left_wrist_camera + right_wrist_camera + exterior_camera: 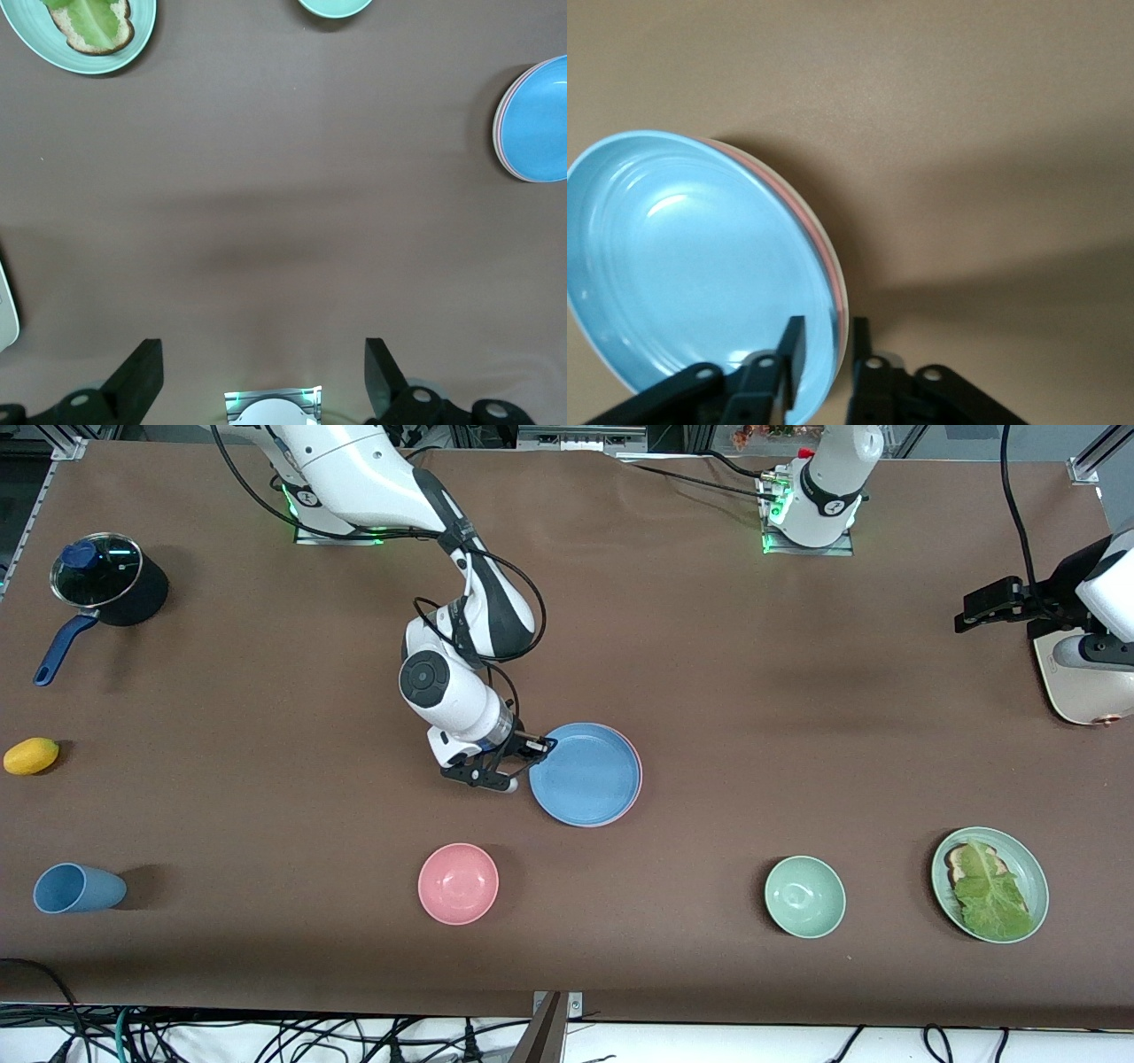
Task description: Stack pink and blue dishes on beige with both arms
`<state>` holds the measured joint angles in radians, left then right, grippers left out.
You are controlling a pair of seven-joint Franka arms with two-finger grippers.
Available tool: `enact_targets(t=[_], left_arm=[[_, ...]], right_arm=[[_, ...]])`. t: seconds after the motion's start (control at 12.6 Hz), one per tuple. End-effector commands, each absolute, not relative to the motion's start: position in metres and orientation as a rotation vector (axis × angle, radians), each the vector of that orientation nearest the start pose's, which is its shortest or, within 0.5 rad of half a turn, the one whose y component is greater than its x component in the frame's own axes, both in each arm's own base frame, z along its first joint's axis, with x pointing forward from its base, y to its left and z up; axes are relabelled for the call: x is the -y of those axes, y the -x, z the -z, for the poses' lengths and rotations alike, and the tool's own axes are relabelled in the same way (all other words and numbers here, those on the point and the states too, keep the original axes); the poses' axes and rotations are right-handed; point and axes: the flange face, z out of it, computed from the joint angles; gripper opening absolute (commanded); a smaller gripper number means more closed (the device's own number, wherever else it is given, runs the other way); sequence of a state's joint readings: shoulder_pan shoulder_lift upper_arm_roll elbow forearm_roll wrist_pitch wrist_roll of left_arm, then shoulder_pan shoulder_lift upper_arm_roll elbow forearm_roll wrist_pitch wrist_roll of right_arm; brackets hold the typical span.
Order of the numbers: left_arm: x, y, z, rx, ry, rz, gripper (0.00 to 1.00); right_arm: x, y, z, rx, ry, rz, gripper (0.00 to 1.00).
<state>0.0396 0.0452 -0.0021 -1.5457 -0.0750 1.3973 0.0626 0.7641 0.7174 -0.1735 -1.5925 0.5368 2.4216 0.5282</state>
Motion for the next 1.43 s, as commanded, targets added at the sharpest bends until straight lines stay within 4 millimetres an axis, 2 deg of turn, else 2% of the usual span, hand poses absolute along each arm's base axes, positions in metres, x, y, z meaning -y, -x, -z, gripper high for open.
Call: enact_targets(t=[0.0,0.32,0.47,0.63,0.71,0.95,1.03,1.11,1.19,1.27,1.35], left_arm=[[-0.013,-0.549,-0.602,-0.083,3.189,-0.292,1.0],[-0.013,-0.551,-0.599,-0.097,3.186,-0.299,1.0],[-0.013,-0.551,-0.599,-0.099,3.187,-0.299,1.0],[-0.013,-0.551,-0.599,-0.099,3.187,-0.299,1.0],[-0.013,-0.551,-0.599,-0.099,3.189,-0.299,1.0],[-0.012,-0.551,-0.6,-0.102,3.189,-0.296,1.0],[-0.011,-0.551,-0.599,-0.104,3.189,-0.299,1.0],[-0.011,-0.551,-0.599,-0.105,3.192,-0.299,1.0],[-0.011,-0.551,-0.599,-0.102,3.192,-0.299,1.0],[-0.011,-0.551,-0.599,-0.102,3.192,-0.299,1.0],[-0.011,-0.551,-0.6,-0.102,3.192,-0.296,1.0]], right_arm=[[-0.404,-0.585,-0.25,-0.358,2.847,-0.057,1.0],[-0.349,-0.603,-0.317,-0.24,3.035,-0.035,1.0],[-0.289,-0.622,-0.355,-0.228,3.081,-0.03,1.0],[-0.232,-0.629,-0.383,-0.061,3.113,-0.11,1.0],[-0.2,-0.634,-0.405,-0.032,3.113,-0.107,1.0],[-0.115,-0.633,-0.47,-0.011,3.092,-0.11,1.0],[-0.102,-0.638,-0.504,-0.035,3.095,-0.052,1.0],[-0.085,-0.637,-0.526,-0.07,3.104,-0.078,1.0],[-0.075,-0.633,-0.541,-0.088,3.114,-0.156,1.0],[-0.081,-0.629,-0.558,-0.069,3.153,-0.218,1.0],[-0.067,-0.624,-0.567,-0.094,3.179,-0.268,1.0]])
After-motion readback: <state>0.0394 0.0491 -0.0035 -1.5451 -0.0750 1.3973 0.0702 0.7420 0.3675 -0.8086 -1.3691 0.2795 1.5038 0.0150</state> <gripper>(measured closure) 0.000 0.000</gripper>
